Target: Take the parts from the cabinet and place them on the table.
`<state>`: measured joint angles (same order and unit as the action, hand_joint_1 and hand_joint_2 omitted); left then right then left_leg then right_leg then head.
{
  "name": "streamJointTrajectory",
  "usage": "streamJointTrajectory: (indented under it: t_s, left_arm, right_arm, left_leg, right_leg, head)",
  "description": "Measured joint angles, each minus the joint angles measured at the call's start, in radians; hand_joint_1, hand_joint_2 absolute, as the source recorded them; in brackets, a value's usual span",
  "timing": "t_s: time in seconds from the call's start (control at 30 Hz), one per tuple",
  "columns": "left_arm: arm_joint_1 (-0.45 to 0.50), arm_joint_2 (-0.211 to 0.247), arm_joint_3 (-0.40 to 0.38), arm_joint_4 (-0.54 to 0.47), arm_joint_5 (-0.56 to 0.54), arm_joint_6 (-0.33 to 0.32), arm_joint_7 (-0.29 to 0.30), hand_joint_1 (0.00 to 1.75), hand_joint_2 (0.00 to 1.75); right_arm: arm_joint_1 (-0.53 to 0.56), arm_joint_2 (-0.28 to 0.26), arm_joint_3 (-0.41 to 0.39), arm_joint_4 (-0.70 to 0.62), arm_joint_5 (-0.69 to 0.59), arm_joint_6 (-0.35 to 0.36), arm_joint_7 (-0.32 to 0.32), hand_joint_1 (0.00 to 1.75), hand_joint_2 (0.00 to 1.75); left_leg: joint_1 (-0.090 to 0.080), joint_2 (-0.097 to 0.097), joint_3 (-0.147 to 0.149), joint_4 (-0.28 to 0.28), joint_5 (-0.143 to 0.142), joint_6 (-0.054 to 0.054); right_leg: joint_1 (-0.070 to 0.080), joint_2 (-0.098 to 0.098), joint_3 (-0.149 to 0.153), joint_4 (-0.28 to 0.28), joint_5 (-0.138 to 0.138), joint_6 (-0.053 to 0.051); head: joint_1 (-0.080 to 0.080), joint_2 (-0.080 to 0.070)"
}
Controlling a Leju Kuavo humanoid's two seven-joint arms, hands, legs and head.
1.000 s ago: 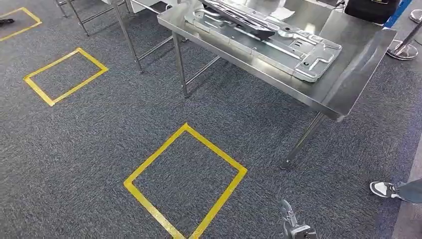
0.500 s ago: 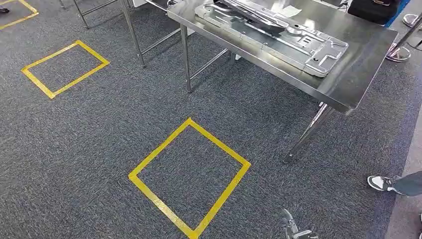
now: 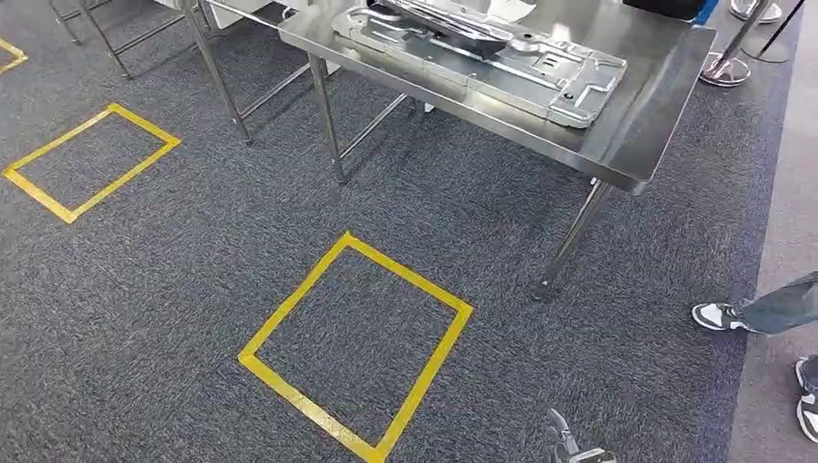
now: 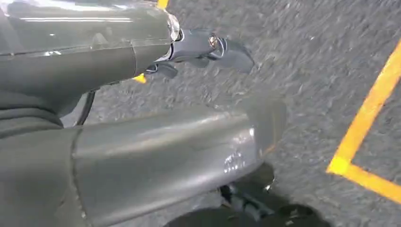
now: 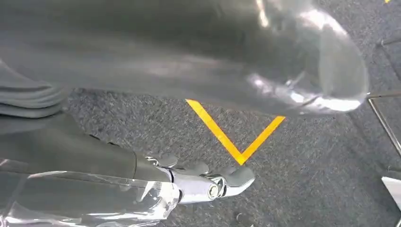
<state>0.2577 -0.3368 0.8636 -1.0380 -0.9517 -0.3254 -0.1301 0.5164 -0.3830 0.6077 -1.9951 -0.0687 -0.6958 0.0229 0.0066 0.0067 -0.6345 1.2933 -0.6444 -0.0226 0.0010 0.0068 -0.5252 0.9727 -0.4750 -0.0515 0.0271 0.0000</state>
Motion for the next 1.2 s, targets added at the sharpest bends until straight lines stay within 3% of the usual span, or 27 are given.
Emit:
streamJointTrajectory:
  t_s: [0.03,0.1,0.13,0.17,0.2,0.3,0.33,0.37,0.4,0.47,0.5,0.53,0.57,0.63,0.7,0.73,0.8,0.83,0.87,0.9,0.93,1.0,1.03,1.07,1.13,1.2]
  left_arm:
    - [0.003,0.0,-0.005,0.0,0.006,0.0,0.005,0.0,0.0]
    - [0.005,0.0,-0.012,-0.001,0.009,0.0,0.007,0.0,0.0]
    - [0.006,0.0,-0.013,-0.002,0.01,0.0,0.008,0.0,0.0]
    - [0.007,-0.002,-0.016,-0.001,0.01,-0.001,0.01,0.0,0.0]
    - [0.006,-0.002,-0.017,-0.003,0.01,-0.001,0.01,0.0,0.0]
    - [0.007,-0.003,-0.022,-0.004,0.01,-0.001,0.011,0.0,0.0]
    - [0.007,-0.003,-0.024,-0.004,0.01,-0.001,0.011,0.0,0.0]
    - [0.007,-0.003,-0.027,-0.004,0.011,-0.001,0.011,0.0,0.0]
    - [0.009,-0.003,-0.028,-0.005,0.014,-0.001,0.011,0.0,0.0]
    - [0.016,-0.003,-0.034,-0.008,0.038,0.009,0.029,0.0,0.0]
    - [0.02,-0.004,-0.039,-0.01,0.054,0.017,0.039,0.0,0.0]
    - [0.021,-0.004,-0.044,-0.011,0.075,0.025,0.052,0.0,0.0]
    - [0.024,-0.004,-0.05,-0.013,0.089,0.029,0.061,0.0,0.0]
    - [0.028,-0.006,-0.066,-0.021,0.105,0.032,0.07,0.0,0.0]
    - [0.033,-0.009,-0.076,-0.025,0.114,0.032,0.081,0.0,0.0]
    - [0.037,-0.009,-0.083,-0.03,0.115,0.032,0.087,0.0,0.0]
    - [0.041,-0.009,-0.093,-0.035,0.116,0.028,0.094,0.0,0.0]
    - [0.046,-0.008,-0.099,-0.044,0.115,0.027,0.097,0.0,0.0]
    - [0.048,-0.008,-0.103,-0.045,0.115,0.026,0.098,0.0,0.0]
    - [0.049,-0.008,-0.105,-0.045,0.114,0.024,0.1,0.0,0.0]
    - [0.049,-0.008,-0.105,-0.045,0.114,0.024,0.101,0.0,0.0]
    - [0.056,-0.008,-0.105,-0.045,0.108,0.025,0.101,0.0,0.0]
    - [0.059,-0.008,-0.105,-0.045,0.096,0.026,0.098,0.0,0.0]
    - [0.061,-0.008,-0.104,-0.044,0.086,0.027,0.093,0.0,0.0]
    - [0.061,-0.008,-0.101,-0.044,0.078,0.028,0.086,0.0,0.0]
    - [0.059,-0.008,-0.095,-0.042,0.072,0.029,0.084,0.0,0.0]
  right_arm:
    - [0.0,0.0,0.002,0.0,-0.001,0.0,0.0,0.0,0.0]
    - [0.0,0.0,0.004,0.0,-0.003,0.0,0.0,0.0,0.0]
    - [-0.001,0.0,0.004,0.0,-0.003,0.0,0.0,0.0,0.0]
    - [-0.003,-0.001,0.003,0.0,-0.003,0.0,0.0,0.0,0.0]
    - [-0.003,-0.001,0.004,0.0,-0.003,0.0,-0.001,0.0,0.0]
    - [-0.004,-0.003,0.004,0.0,-0.003,0.0,-0.001,0.0,0.0]
    - [-0.004,-0.004,0.004,0.0,-0.003,0.0,0.0,0.0,0.0]
    - [-0.005,-0.004,0.005,0.0,-0.003,0.0,-0.001,0.0,0.0]
    - [-0.008,-0.006,0.005,0.0,-0.003,0.0,0.0,0.0,0.0]
    - [-0.006,-0.007,0.005,0.0,-0.003,0.0,0.0,0.0,0.0]
    - [-0.005,-0.007,0.005,0.0,-0.002,0.0,0.0,0.0,0.0]
    - [-0.004,-0.007,0.005,0.0,-0.001,0.0,0.0,0.0,0.0]
    - [-0.002,-0.007,0.005,0.0,-0.001,0.0,0.001,0.0,0.0]
    - [0.002,-0.007,0.005,0.0,0.0,0.0,0.002,0.0,0.0]
    - [0.004,-0.008,0.005,0.0,0.003,0.0,0.002,0.0,0.0]
    - [0.005,-0.009,0.005,0.0,0.006,0.0,0.002,0.0,0.0]
    - [0.017,-0.009,0.005,0.0,0.011,0.0,0.002,0.0,0.0]
    - [0.023,-0.009,0.005,-0.001,0.012,0.0,0.003,0.0,0.0]
    - [0.028,-0.009,0.006,-0.001,0.015,0.0,0.001,0.0,0.0]
    - [0.029,-0.009,0.009,0.0,0.015,0.0,0.001,0.0,0.0]
    - [0.028,-0.009,0.011,0.0,0.015,0.0,0.001,0.0,0.0]
    - [0.034,-0.009,0.015,0.0,0.015,0.0,0.002,0.0,0.0]
    - [0.038,-0.009,0.018,0.0,0.016,0.0,0.002,0.0,0.0]
    - [0.041,-0.009,0.02,0.001,0.017,0.0,0.002,0.0,0.0]
    - [0.042,-0.009,0.021,0.001,0.019,0.0,0.001,0.0,0.0]
    - [0.041,-0.009,0.024,0.002,0.02,0.0,0.002,0.0,0.0]
  left_leg:
    - [0.008,0.0,0.015,-0.032,0.029,-0.009]
    - [0.025,-0.002,0.1,-0.204,0.126,-0.026]
    - [0.033,-0.022,0.133,-0.277,0.136,-0.036]
    - [0.025,-0.052,0.138,-0.283,0.117,-0.036]
    - [0.025,-0.041,0.132,-0.28,0.123,-0.01]
    - [0.019,-0.026,0.127,-0.284,0.133,0.018]
    - [0.023,-0.016,0.125,-0.289,0.141,0.031]
    - [0.022,-0.015,0.12,-0.297,0.133,0.04]
    - [0.02,-0.013,0.116,-0.297,0.134,0.045]
    - [0.015,0.0,0.111,-0.297,0.133,0.046]
    - [0.014,0.005,0.115,-0.297,0.13,0.046]
    - [0.012,0.008,0.12,-0.297,0.127,0.045]
    - [0.011,0.01,0.129,-0.297,0.122,0.044]
    - [0.011,0.012,0.15,-0.297,0.111,0.04]
    - [0.007,0.014,0.155,-0.296,0.101,0.027]
    - [0.008,0.016,0.155,-0.3,0.099,0.022]
    - [0.009,0.023,0.174,-0.314,0.091,0.009]
    - [0.013,0.02,0.185,-0.31,0.085,0.004]
    - [0.009,0.012,0.177,-0.274,0.085,0.001]
    - [0.012,0.008,0.14,-0.21,0.073,-0.002]
    - [0.014,0.006,0.082,-0.128,0.056,-0.005]
    - [0.013,0.003,-0.041,0.014,0.042,-0.009]
    - [0.013,0.003,-0.075,0.019,0.076,-0.01]
    - [0.013,0.003,-0.082,-0.023,0.135,-0.009]
    - [0.012,0.003,-0.059,-0.186,0.279,0.0]
    - [-0.005,0.001,-0.043,-0.177,0.258,0.015]
  right_leg:
    - [-0.006,0.007,-0.001,0.007,-0.003,0.006]
    - [-0.019,0.023,-0.004,0.026,-0.013,0.024]
    - [-0.023,0.029,-0.008,0.038,-0.019,0.034]
    - [-0.018,0.035,-0.015,0.048,-0.021,0.045]
    - [-0.015,0.04,-0.022,0.053,-0.019,0.053]
    - [-0.021,0.055,-0.029,0.045,-0.005,0.075]
    - [-0.025,0.043,-0.034,0.058,-0.017,0.077]
    - [-0.023,0.019,-0.055,0.095,-0.051,0.078]
    - [-0.022,0.007,-0.091,0.167,-0.089,0.081]
    - [-0.023,0.0,-0.169,0.329,-0.149,0.084]
    - [-0.023,-0.001,-0.185,0.363,-0.149,0.083]
    - [-0.023,-0.001,-0.18,0.349,-0.126,0.08]
    - [-0.022,-0.002,-0.15,0.29,-0.083,0.076]
    - [-0.012,-0.008,-0.054,0.102,0.011,0.056]
    - [-0.002,-0.022,-0.025,0.047,-0.024,0.047]
    - [-0.001,-0.022,-0.026,0.052,-0.029,0.047]
    - [0.002,-0.016,-0.017,0.04,-0.039,0.038]
    - [-0.014,-0.014,0.009,0.021,-0.038,0.034]
    - [-0.011,-0.01,0.034,0.006,-0.045,0.031]
    - [-0.009,-0.012,0.051,-0.002,-0.052,0.028]
    - [-0.009,-0.012,0.064,-0.004,-0.061,0.019]
    - [-0.007,-0.006,0.095,-0.004,-0.09,0.017]
    - [-0.007,-0.001,0.116,-0.004,-0.106,0.018]
    - [-0.007,0.003,0.139,-0.006,-0.124,0.02]
    - [-0.007,0.009,0.187,-0.008,-0.16,0.024]
    - [-0.006,0.012,0.209,-0.025,-0.179,0.042]
  head:
    - [0.0,0.0]
    - [0.0,0.0]
    - [-0.001,0.0]
    - [-0.005,0.0]
    - [-0.007,0.0]
    - [-0.005,0.0]
    - [-0.004,0.0]
    - [0.002,0.0]
    - [0.008,0.0]
    - [0.01,0.0]
    - [0.01,0.0]
    - [0.01,0.0]
    - [0.01,0.0]
    - [0.012,0.0]
    - [0.012,0.0]
    - [0.013,0.0]
    - [0.014,0.0]
    - [0.013,0.001]
    - [0.007,0.0]
    - [-0.003,0.0]
    - [0.0,0.0]
    - [-0.005,0.0]
    - [-0.004,0.0]
    - [-0.005,0.0]
    - [-0.008,0.0]
    - [-0.005,0.0]
